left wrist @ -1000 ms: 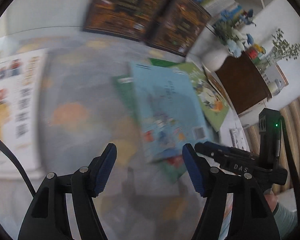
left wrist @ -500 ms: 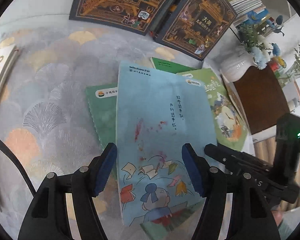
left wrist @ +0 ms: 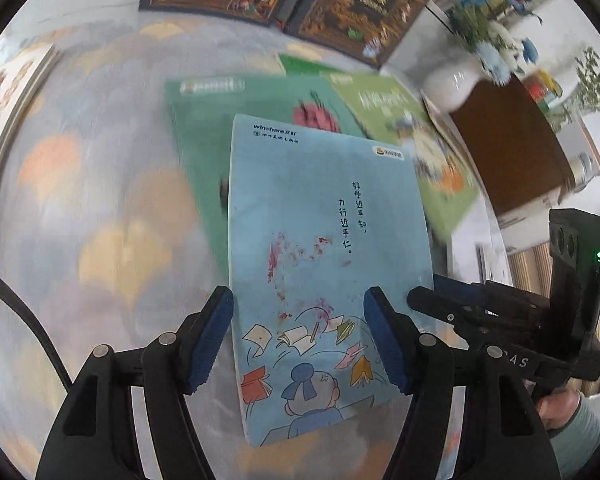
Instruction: Organize books
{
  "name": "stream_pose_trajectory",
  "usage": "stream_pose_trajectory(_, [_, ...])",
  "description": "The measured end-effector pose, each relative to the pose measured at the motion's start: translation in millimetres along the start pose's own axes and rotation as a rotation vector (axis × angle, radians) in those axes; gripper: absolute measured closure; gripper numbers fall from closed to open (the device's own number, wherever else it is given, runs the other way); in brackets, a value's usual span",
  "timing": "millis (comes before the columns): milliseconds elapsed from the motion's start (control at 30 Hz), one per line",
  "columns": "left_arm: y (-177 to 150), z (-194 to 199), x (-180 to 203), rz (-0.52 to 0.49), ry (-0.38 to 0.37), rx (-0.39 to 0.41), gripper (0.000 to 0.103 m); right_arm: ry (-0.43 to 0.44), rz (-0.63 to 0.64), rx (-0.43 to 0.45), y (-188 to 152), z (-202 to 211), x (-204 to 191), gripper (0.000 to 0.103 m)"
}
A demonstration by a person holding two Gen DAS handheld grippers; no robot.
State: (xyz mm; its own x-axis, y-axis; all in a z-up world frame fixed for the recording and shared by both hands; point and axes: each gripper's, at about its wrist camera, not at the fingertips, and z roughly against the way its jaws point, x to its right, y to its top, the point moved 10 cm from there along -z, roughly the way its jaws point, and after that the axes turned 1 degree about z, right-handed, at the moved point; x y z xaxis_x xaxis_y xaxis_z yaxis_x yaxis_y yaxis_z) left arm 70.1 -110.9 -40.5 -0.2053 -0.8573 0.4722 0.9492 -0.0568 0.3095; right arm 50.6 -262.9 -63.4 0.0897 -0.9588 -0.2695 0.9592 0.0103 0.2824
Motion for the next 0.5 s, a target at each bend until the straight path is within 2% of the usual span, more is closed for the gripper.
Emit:
stream_pose_trajectory(133, [-42.7,10.2,4.2,0.044,0.003,-0.010,0.038,0.075,-0.065,-0.044,-48.2,3.5,0.4,0.066])
stream_pose_trajectory(267, [-75.4,17.4,11.9,0.079,-0.002,-0.026,0.038,0.100,-0.065,-0.074,-88.0,14.3,-1.1,0.066])
stream_pose_trajectory(333, [-88.4,20.2,15.7,0.084,-0.004,-0.034,0.038,0.094,-0.026,-0.080,-98.1,18.6,-0.9,0.067])
stream_pose_trajectory(433, [-97.7,23.4,17.9,0.096,0.018,-0.022,0.038,0.028,-0.020,-0.029,-89.8,23.3,13.3,0.067])
stream_pose_trajectory(500, [-99.9,24.1,18.1,0.107,0.028,-0.014,0.038,0.057,-0.047,-0.010,-83.0,20.3,18.6,0.067])
